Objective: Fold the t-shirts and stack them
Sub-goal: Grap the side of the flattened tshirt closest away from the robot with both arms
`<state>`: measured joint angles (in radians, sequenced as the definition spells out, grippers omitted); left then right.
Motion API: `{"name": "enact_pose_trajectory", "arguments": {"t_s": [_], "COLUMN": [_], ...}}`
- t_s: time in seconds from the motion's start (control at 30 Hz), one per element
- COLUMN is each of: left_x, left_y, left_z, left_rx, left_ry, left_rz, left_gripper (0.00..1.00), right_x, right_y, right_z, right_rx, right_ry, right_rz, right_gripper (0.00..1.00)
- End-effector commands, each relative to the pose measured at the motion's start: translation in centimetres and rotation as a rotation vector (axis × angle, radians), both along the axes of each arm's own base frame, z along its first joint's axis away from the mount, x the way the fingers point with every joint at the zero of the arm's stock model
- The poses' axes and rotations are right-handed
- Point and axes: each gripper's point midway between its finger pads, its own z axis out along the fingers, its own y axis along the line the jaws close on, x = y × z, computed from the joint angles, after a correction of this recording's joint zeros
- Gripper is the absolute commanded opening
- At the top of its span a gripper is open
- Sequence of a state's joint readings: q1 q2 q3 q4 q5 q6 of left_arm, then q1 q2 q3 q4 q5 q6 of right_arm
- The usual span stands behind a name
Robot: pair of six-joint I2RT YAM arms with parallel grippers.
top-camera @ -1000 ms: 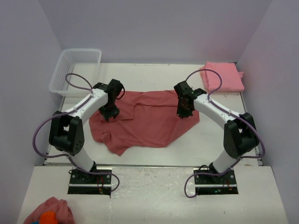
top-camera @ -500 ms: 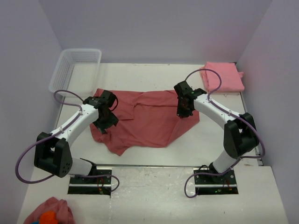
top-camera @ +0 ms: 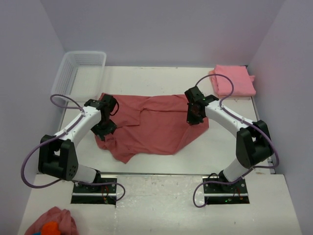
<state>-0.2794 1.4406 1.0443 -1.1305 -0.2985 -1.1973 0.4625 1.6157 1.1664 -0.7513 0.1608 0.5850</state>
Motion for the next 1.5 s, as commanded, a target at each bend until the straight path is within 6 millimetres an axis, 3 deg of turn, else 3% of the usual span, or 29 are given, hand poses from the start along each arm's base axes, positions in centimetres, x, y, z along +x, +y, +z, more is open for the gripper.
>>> {"name": "enact_pose_trajectory", "arguments": {"t_s": [0.0,0.27,0.97,1.03,1.27,1.33,1.4,1.47], "left_x": [-1.5,-3.0,-0.9,-0.8,-0.2,-0.2,-0.6,-0.8], "left_y": [1.7,1.4,-0.1,-0.1,0.5,0.6,0.7,0.7], "left_z": [0.0,-2.1,-2.9,-2.7,-0.5,0.1,0.8,1.5], "left_rx": [0.045,-0.028,-0.130,-0.129,-0.092,-0.092,-0.090,-0.094], "left_ry": [0.015,0.050,-0.102,-0.105,-0.122,-0.130,-0.129,-0.139], "left_rz": [0.070,0.066,0.001,0.000,0.006,0.013,0.024,0.036], "left_gripper": [0.56,0.55,0.45,0.42,0.13,0.10,0.01,0.00], "right_x": [0.9,1.0,0.4,0.5,0.6,0.6,0.8,0.9], "right_y": [0.2,-0.1,0.0,0.1,-0.1,-0.4,-0.9,-1.6], "right_z": [1.5,1.7,1.6,1.6,1.5,1.6,1.9,2.2], "right_rx": [0.033,0.055,0.077,0.083,0.068,0.054,0.033,0.001], "right_ry": [-0.057,-0.064,-0.049,-0.052,-0.045,-0.045,-0.055,-0.066], "right_rz": [0.010,0.008,0.021,0.016,0.006,-0.013,-0.038,-0.063], "right_gripper": [0.00,0.00,0.00,0.00,0.00,0.00,0.00,0.00]}}
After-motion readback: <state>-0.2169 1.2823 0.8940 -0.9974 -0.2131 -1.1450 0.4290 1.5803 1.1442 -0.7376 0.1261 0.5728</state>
